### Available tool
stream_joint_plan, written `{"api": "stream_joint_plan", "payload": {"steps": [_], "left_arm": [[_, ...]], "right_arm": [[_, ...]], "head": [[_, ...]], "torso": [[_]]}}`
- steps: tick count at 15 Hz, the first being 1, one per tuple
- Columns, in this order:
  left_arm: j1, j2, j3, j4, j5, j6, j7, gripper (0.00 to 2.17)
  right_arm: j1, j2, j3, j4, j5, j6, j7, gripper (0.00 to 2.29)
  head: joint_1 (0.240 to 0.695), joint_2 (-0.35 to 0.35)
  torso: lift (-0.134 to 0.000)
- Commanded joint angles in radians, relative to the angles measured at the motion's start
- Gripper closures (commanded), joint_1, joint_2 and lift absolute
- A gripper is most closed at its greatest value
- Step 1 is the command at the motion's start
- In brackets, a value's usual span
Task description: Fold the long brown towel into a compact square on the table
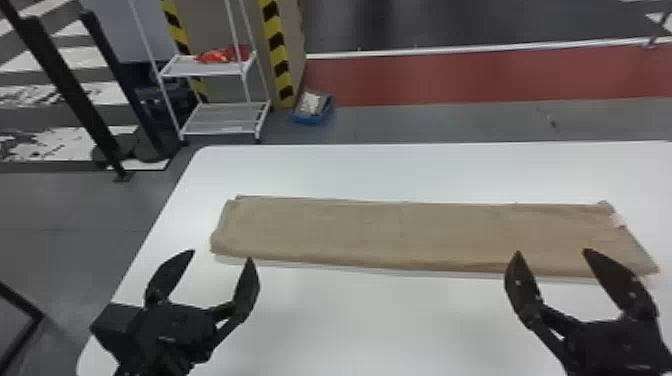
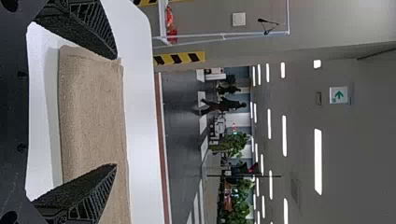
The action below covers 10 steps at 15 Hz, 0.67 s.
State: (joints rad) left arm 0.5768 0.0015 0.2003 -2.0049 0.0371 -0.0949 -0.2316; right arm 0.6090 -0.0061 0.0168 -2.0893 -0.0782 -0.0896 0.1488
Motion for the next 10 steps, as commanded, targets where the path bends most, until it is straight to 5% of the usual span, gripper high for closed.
{"api": "stream_joint_plan", "payload": {"steps": [1, 10], "left_arm": [[0.0, -0.004, -0.002, 0.0, -0.003, 0.002, 0.0, 0.05], [-0.003, -0.004, -0.002, 0.005, -0.003, 0.002, 0.0, 0.05]], "right_arm": [[0.0, 0.007, 0.0, 0.0, 0.0, 0.0, 0.0, 0.11], [-0.005, 0.007, 0.0, 0.006, -0.005, 0.0, 0.002, 0.11]], "head": [[0.695, 0.137], [0.695, 0.135]], "torso": [[-0.123], [-0.123]]}}
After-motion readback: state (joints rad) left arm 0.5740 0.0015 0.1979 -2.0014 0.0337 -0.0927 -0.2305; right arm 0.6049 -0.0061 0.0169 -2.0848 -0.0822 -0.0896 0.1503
